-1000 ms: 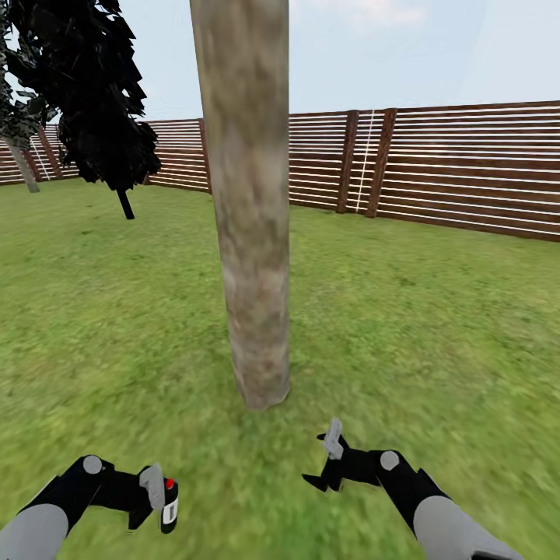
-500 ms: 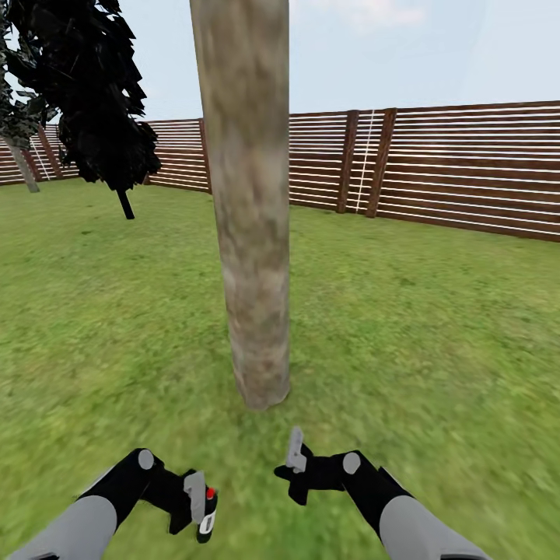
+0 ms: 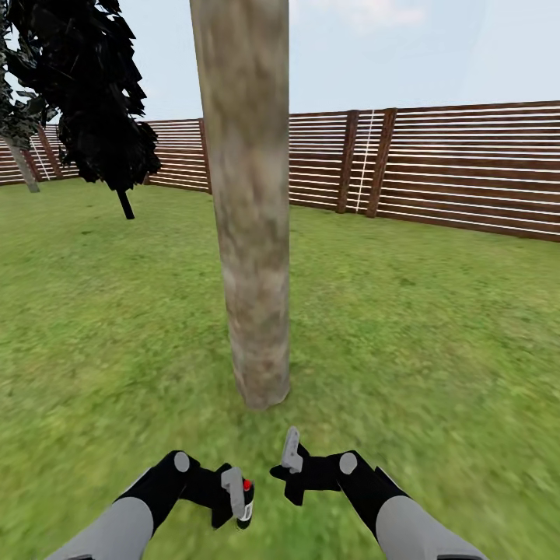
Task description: In the garden, pick up the pesticide atomizer on the floor and spray pesticide onto both trees until each tree trunk is fully covered.
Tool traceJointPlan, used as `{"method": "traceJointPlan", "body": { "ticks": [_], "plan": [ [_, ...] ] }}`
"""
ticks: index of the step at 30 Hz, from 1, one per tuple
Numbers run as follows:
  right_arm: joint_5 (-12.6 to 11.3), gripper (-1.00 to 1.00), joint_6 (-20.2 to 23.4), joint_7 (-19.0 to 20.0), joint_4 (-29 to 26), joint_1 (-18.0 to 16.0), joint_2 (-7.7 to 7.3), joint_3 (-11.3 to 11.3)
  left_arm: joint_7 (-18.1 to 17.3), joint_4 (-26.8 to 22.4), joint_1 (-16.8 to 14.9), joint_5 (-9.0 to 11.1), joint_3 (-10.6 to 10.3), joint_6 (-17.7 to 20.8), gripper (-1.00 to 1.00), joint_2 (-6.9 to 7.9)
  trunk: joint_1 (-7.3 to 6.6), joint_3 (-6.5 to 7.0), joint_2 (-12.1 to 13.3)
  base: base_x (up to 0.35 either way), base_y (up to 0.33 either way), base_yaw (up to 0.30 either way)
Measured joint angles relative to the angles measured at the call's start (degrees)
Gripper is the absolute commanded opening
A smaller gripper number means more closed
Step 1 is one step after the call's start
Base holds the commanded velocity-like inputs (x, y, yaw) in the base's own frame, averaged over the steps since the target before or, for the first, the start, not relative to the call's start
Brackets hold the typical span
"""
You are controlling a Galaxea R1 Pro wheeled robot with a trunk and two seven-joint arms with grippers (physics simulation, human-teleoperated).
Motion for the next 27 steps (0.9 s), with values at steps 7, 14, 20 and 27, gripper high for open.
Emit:
{"method": "traceJointPlan", "body": {
  "ticks": [7, 14, 20, 27],
  "plan": [
    [0.0, -1.0, 0.0, 0.0, 0.0, 0.0, 0.0, 0.0, 5.2, 0.1, 0.0, 0.1, 0.0, 0.0, -1.0, -1.29, 0.0, 0.0, 0.0, 0.0, 0.0, 0.0],
    [0.0, -1.0, 0.0, 0.0, 0.0, 0.0, 0.0, 0.0, 6.5, 0.3, -0.1, -0.4, -0.1, 5.0, -1.0, -2.4, 0.0, 0.0, 0.0, 0.0, 0.0, 0.0],
    [0.0, -1.0, 0.0, 0.0, 0.0, 0.0, 0.0, 0.0, 6.6, 0.3, -0.1, -0.2, -0.1, 5.3, -1.0, -3.04, 0.0, 0.0, 0.0, 0.0, 0.0, 0.0],
    [0.0, -1.0, 0.0, 0.0, 0.0, 0.0, 0.0, 0.0, 8.1, 0.3, -0.1, 0.3, 0.0, 5.1, -1.0, -3.93, 0.0, 0.0, 0.0, 0.0, 0.0, 0.0]
  ]
}}
